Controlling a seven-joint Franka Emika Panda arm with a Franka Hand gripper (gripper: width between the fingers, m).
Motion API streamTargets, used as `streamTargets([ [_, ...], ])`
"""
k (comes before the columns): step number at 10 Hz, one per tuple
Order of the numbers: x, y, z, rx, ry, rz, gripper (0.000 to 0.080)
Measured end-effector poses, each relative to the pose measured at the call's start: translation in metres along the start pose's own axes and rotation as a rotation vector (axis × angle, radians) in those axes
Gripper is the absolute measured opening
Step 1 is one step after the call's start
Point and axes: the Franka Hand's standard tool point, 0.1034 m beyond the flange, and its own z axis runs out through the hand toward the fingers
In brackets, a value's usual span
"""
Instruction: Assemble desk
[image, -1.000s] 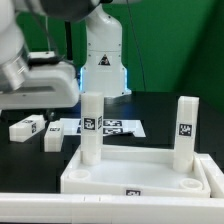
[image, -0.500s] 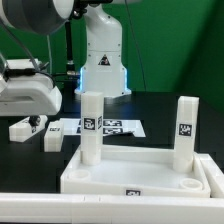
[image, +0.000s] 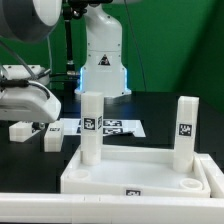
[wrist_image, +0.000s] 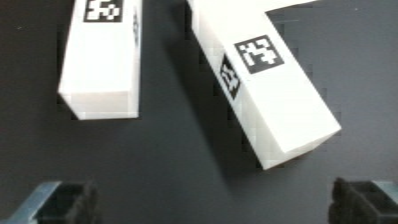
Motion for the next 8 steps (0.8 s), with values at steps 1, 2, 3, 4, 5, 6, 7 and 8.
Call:
streamTargets([
  [1, 0.0, -0.003, 0.0, -0.008, 0.001, -0.006, 0.0649],
  [2, 0.0, -0.003, 0.002, -0.008, -0.005, -0.007, 0.0649],
  [3, 0.001, -0.003, 0.001, -0.009, -0.001, -0.006, 0.0649],
  [4, 0.0, -0.003, 0.002, -0.008, -0.008, -0.006, 0.0649],
  [5, -0.01, -0.003, 0.007, 0.007, -0.101, 0.004, 0.0649],
  [6, -0.009, -0.006, 0.009, 0.005, -0.154, 0.003, 0.0649],
  [7, -0.009, -0.01, 0.009, -0.001, -0.177, -0.004, 0.0649],
  [8, -0.014, -0.008, 0.014, 0.006, -0.244, 0.002, 0.0649],
])
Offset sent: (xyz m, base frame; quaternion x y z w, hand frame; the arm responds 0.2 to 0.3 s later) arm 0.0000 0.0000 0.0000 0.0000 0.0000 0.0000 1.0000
